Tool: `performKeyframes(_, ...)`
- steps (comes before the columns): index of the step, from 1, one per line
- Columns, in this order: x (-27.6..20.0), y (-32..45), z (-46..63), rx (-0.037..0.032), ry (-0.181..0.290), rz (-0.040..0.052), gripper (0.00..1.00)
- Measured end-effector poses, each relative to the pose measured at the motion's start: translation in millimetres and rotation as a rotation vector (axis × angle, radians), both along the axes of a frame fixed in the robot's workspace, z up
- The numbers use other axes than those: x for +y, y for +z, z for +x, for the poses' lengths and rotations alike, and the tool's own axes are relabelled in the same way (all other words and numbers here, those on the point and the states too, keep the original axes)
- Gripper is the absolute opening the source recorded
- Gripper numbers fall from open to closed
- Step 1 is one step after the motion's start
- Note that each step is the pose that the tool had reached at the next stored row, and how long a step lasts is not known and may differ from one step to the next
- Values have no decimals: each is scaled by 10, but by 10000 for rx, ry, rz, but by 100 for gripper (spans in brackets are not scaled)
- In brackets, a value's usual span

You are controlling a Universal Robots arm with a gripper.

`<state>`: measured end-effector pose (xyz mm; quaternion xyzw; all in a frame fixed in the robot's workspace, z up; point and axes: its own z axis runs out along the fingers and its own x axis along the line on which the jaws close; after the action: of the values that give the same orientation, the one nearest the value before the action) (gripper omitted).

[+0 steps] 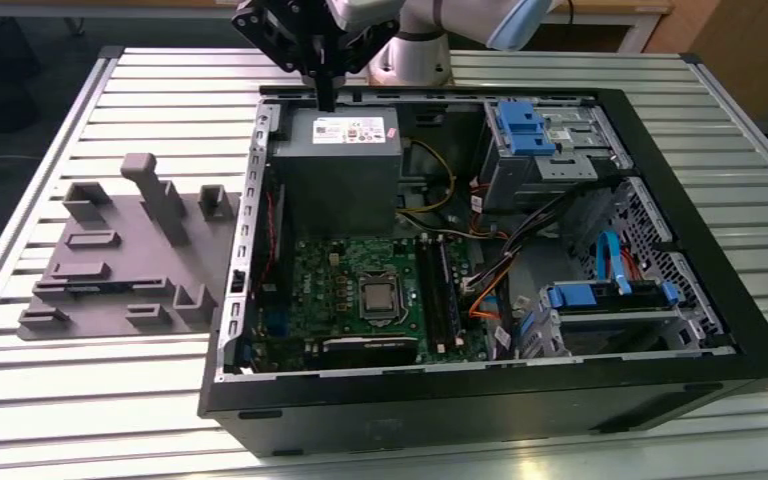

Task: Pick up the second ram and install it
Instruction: 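Reach for the second ram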

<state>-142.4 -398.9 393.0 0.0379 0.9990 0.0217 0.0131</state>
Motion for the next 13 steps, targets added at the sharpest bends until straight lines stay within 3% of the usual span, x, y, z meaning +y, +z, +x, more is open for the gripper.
performKeyframes(13, 0, -2, -44, 0, 0, 0, 11)
